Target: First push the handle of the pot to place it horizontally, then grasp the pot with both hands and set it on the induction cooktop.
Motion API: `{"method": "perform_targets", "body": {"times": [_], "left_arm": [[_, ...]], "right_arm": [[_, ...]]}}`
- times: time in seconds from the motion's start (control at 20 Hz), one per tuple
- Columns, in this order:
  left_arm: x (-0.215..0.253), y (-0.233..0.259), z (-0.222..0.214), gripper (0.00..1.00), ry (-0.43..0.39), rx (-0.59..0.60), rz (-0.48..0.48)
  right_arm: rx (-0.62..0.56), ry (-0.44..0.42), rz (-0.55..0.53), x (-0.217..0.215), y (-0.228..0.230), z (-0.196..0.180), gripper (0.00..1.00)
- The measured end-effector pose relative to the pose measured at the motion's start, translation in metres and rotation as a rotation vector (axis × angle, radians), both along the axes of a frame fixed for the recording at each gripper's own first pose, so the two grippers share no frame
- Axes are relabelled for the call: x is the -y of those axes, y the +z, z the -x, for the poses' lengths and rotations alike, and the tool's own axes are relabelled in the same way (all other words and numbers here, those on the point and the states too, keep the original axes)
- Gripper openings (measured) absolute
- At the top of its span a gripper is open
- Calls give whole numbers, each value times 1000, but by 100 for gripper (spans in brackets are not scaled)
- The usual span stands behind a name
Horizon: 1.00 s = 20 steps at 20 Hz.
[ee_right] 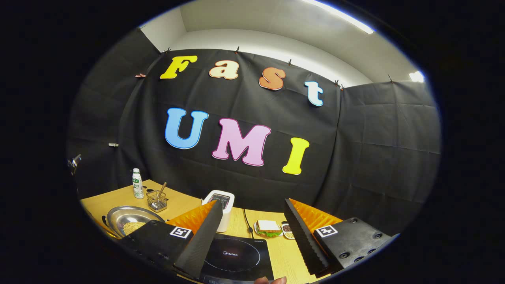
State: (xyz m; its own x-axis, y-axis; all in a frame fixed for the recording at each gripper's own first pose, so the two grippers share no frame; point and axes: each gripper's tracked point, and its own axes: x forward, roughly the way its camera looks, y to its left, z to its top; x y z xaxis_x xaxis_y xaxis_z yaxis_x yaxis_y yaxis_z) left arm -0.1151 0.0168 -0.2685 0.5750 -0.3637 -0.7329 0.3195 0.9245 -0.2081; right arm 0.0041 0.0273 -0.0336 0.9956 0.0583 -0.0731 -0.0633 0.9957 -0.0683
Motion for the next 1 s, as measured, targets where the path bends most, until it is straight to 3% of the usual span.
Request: {"method": "perform_targets", "body": {"times": [0.35,0.5,1.0], "left_arm": [[-61,-53,3,5,-29,-176,-109],[-84,-66,-6,5,-29,-200,-146],[-111,-79,-24,5,26,-224,-132]], "right_arm": [[-5,-12,19,4,-3,1,98],[-7,-21,28,8,-5,1,98],[-19,-15,45,4,-12,-3,98]]}}
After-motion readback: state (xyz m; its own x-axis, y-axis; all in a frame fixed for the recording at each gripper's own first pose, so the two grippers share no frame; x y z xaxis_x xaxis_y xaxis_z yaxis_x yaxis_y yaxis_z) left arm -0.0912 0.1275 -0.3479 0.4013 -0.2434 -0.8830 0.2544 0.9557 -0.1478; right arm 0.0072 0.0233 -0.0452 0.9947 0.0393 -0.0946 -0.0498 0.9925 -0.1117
